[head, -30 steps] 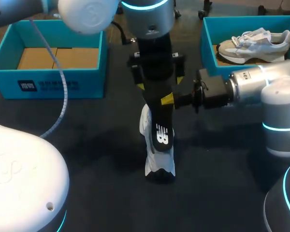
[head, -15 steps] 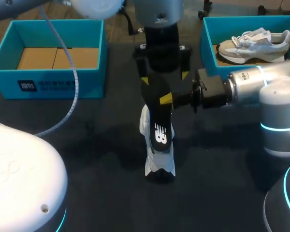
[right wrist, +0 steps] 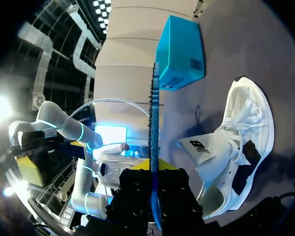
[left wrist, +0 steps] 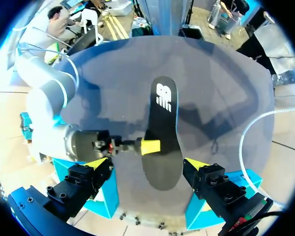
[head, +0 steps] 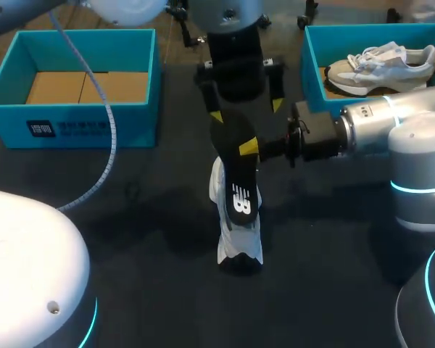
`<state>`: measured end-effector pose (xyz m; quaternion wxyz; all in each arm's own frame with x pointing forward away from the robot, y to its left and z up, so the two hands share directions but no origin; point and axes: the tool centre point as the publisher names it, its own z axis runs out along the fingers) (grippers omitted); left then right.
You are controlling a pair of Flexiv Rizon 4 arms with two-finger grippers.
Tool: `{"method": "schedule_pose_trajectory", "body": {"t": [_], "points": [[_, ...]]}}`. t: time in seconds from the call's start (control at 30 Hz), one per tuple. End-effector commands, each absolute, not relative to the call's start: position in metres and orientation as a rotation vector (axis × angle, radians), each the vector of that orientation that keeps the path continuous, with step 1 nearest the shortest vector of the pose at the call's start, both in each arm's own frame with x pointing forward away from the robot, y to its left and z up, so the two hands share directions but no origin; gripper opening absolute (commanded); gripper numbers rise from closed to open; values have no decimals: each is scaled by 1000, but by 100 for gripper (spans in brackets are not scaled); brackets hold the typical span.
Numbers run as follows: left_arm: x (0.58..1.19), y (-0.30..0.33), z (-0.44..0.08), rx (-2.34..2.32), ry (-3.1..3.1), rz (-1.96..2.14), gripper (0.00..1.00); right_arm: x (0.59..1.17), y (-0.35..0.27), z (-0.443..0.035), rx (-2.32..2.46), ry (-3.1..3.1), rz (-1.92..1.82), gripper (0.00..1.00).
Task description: Take the shoe out of the shoebox, open the shoe tongue, remove and reinsert the insole, then place the shoe into the shoebox
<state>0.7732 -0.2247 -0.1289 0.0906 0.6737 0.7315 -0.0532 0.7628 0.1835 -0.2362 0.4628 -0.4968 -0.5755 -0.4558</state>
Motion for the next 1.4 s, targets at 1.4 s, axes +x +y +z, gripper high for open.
{"method": "schedule_pose_trajectory", "body": {"t": [1.4], "points": [[758,-180,-126,1731,1780,-759,100,746,146,-207,-1326,-1430,-1068,0]]}}
